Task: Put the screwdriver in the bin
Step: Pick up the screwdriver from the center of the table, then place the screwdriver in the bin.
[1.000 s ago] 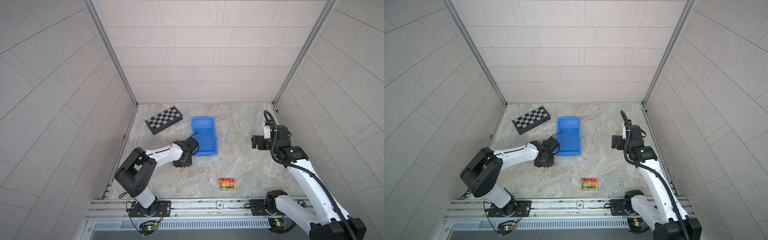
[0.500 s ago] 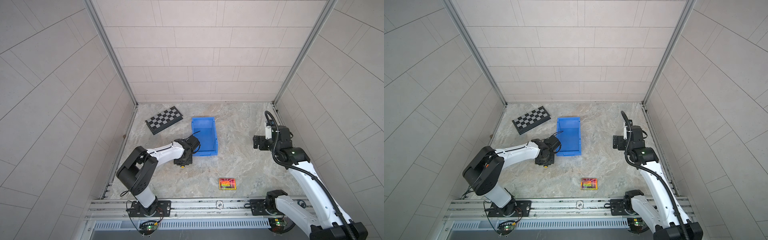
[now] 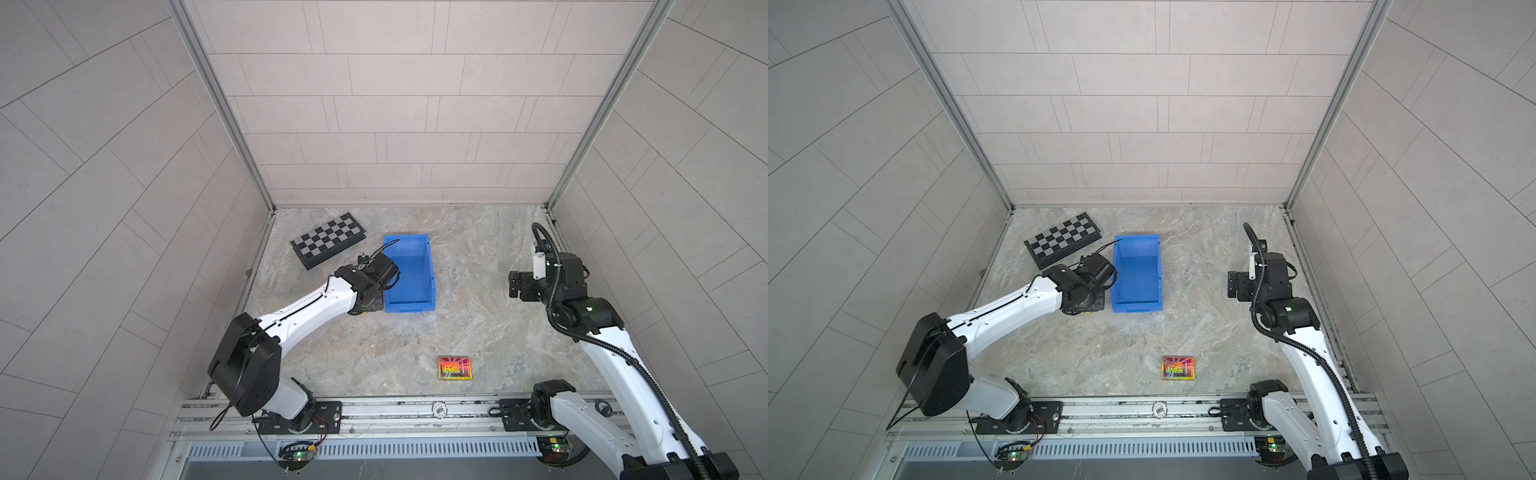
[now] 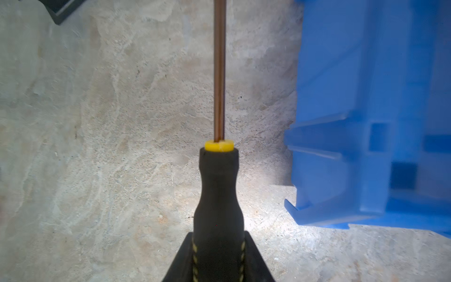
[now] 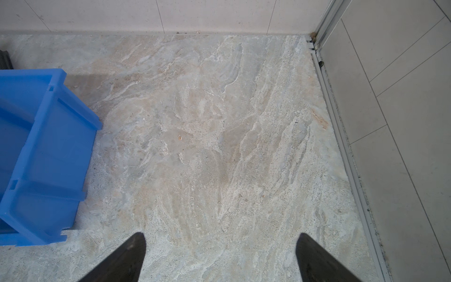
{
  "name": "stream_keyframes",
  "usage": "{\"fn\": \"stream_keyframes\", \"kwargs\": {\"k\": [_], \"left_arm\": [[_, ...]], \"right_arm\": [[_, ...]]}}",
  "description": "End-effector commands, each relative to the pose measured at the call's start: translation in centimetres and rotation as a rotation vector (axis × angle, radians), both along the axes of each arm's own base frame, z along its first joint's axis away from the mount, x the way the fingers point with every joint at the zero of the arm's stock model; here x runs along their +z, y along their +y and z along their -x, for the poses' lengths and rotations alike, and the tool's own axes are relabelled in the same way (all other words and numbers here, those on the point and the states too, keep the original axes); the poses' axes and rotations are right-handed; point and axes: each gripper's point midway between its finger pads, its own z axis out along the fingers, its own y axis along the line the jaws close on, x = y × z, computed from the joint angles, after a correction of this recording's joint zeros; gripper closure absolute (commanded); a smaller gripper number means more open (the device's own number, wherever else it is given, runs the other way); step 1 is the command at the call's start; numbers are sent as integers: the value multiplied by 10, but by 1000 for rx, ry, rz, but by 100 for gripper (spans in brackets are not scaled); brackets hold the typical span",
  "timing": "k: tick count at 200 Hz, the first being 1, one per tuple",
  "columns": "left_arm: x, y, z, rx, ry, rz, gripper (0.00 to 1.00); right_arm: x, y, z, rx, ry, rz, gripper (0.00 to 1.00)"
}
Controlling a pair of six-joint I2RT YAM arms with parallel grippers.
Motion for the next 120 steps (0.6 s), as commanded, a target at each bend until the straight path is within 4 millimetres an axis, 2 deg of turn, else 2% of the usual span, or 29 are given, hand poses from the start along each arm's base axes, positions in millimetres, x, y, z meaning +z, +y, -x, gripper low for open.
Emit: {"fn": "stream_keyframes", "kwargs": {"k": [1, 16, 56, 94, 120], "left_arm": [[21, 13, -1, 5, -31, -36, 88], [33, 18, -6, 17, -74, -46, 88], [66, 11, -17, -3, -141, -19, 88], [92, -7, -27, -44, -192, 24, 87], [96, -29, -32, -84, -199, 56, 87]], "right_arm": [[0, -4, 5, -9, 4, 22, 2], [-1, -5, 6, -12, 6, 27, 2], [1, -6, 6, -14, 2, 30, 2], [1, -7, 8, -20, -2, 33, 2], [-2, -7, 7, -19, 6, 31, 2]]}}
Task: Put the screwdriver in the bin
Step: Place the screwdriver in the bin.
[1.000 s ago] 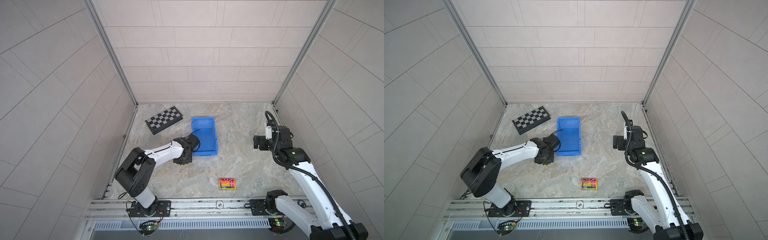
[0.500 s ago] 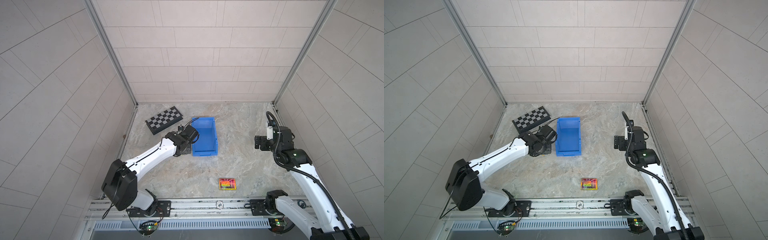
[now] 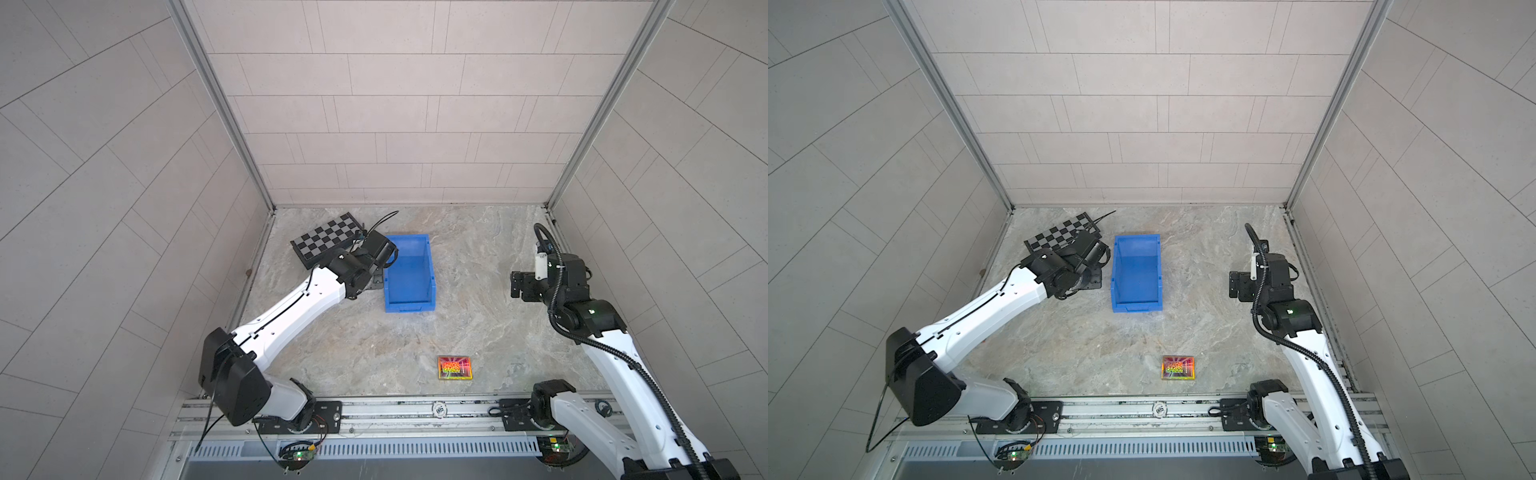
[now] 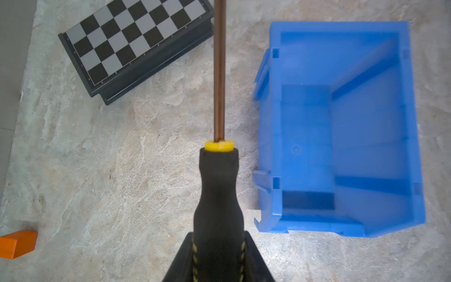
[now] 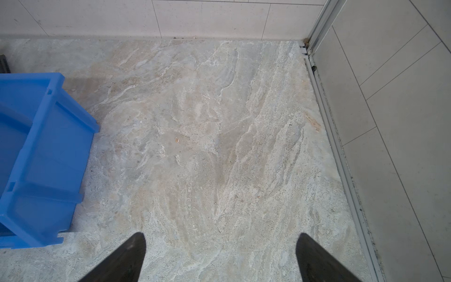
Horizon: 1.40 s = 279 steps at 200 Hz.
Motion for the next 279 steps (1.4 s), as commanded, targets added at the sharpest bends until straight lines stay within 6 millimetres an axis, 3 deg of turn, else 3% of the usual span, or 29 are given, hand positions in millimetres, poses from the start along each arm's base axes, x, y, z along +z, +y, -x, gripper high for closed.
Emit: {"fn": "stream_keyframes", "kwargs": {"k": [1, 52, 94, 129, 163, 279], "left_arm": [[10, -16, -4, -46, -21, 3, 87], [13, -84, -11, -227, -2, 35, 86], [-2, -115, -15, -313, 33, 23, 87], [-26, -122, -18, -370, 92, -43, 85], [-49, -118, -26, -371, 140, -151, 86], [-94, -113, -33, -337, 188, -214, 87]], "right_arm": [[-6, -4, 4, -10, 20, 19, 2], [-5, -6, 7, -17, 18, 24, 2], [-8, -5, 7, -15, 27, 20, 2], [-8, -7, 6, -20, 27, 34, 2], [-9, -8, 5, -25, 28, 34, 2], [-5, -9, 6, -29, 17, 43, 1]]}}
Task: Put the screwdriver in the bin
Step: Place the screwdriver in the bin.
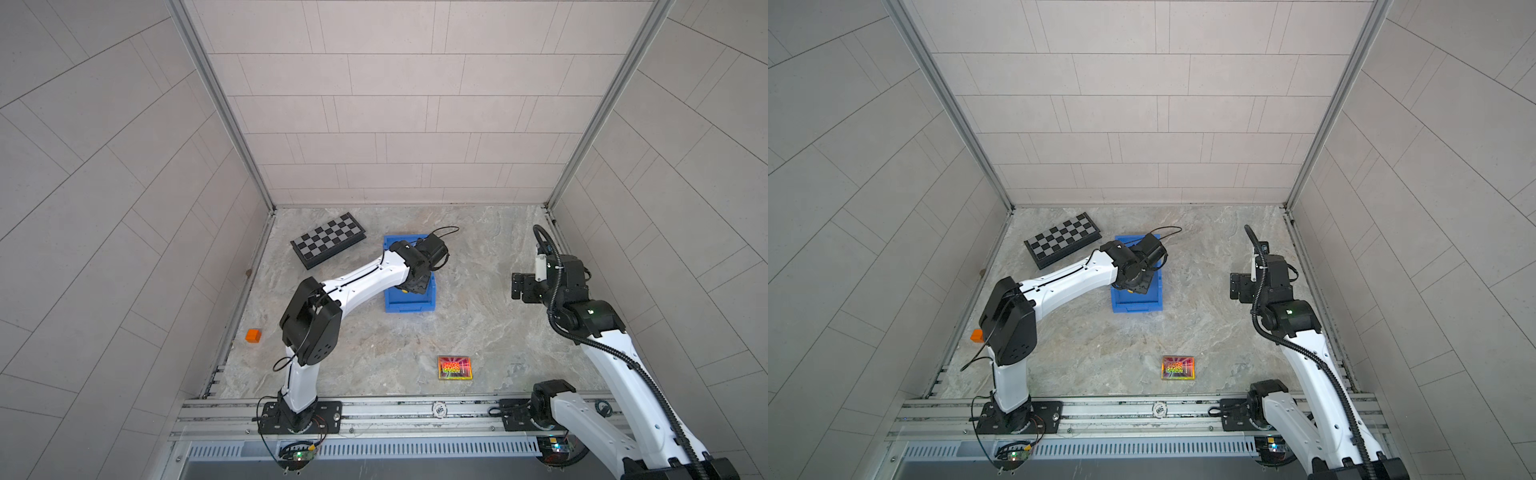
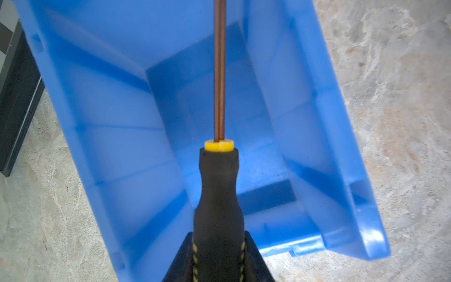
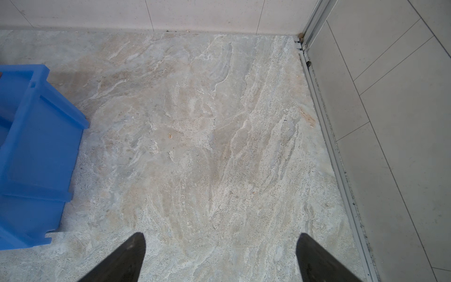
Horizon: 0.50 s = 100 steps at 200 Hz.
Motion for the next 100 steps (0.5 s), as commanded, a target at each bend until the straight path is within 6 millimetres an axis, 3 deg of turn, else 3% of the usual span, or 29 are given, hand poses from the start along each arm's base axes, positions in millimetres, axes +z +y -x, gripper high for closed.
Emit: {"fn": "stream_keyframes", "kwargs": {"k": [1, 100], "left_arm": [[-11, 5, -6, 7, -7, -39, 87], [-42, 11, -22, 74, 18, -32, 86]], "right_arm": [[0, -4, 4, -10, 3, 21, 1], [0, -5, 4, -10, 1, 25, 1]]}}
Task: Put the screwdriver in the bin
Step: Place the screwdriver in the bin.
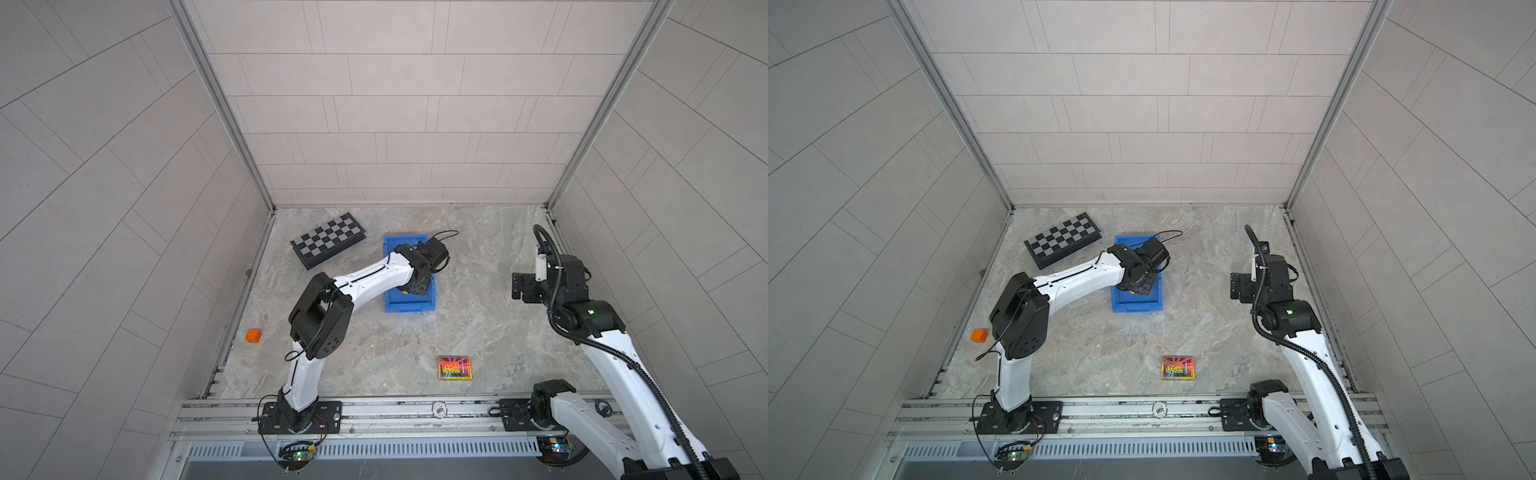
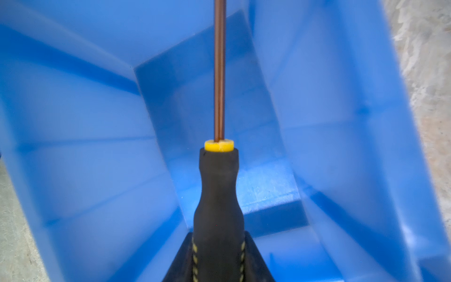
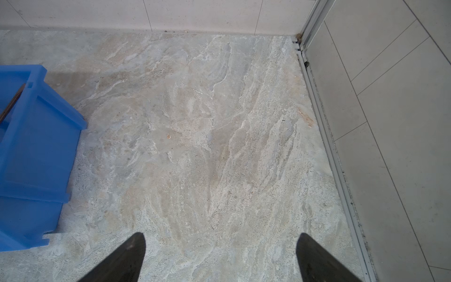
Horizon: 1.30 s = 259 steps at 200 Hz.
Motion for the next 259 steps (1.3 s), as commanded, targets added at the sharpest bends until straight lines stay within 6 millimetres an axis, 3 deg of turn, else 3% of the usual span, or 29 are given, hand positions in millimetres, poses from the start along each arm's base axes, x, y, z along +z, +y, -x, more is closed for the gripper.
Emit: {"fn": "stream_keyframes", "kwargs": {"k": [1, 87, 234, 259], "left_arm": [[-16, 9, -7, 43, 15, -16, 86], [-27, 4, -20, 20, -15, -28, 84], [-51, 3, -10, 1, 47, -120, 78], [-52, 3, -10, 2, 47, -118, 73]], "right_arm": [[0, -3, 4, -5, 1, 20, 1], [-1, -3, 4, -3, 3, 18, 1], [-4, -2, 4, 0, 8, 9, 1], [-4, -2, 4, 0, 10, 12, 1]]}}
